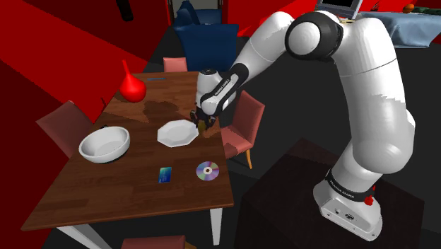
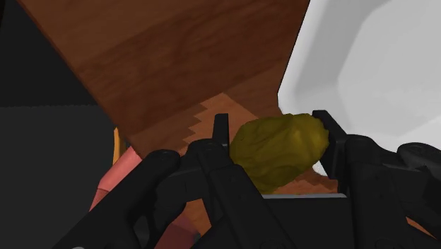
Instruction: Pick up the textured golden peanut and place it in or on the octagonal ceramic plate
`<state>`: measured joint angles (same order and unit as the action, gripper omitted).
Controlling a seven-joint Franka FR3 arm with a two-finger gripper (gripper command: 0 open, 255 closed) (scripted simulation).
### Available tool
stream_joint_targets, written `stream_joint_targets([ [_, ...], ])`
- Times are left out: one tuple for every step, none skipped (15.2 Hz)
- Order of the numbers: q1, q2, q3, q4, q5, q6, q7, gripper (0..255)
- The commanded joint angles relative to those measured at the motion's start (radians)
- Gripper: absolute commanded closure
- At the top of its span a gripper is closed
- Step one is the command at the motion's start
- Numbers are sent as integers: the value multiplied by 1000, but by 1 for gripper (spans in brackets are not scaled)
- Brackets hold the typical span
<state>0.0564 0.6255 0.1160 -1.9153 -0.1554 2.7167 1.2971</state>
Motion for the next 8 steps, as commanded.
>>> stream_joint_targets([
  [-2, -25, 5, -7, 4, -18, -2, 255],
  [-4, -36, 7, -9, 6, -27, -3, 255],
  [-6, -46, 9, -11, 8, -36, -5, 255],
  [-6, -48, 9, -11, 8, -37, -5, 255],
  [9, -21, 8, 38, 6, -58, 6, 255],
  [22, 7, 6, 88, 4, -81, 16, 255],
  [36, 36, 5, 139, 3, -104, 26, 255],
  [49, 66, 4, 193, 2, -129, 34, 255],
])
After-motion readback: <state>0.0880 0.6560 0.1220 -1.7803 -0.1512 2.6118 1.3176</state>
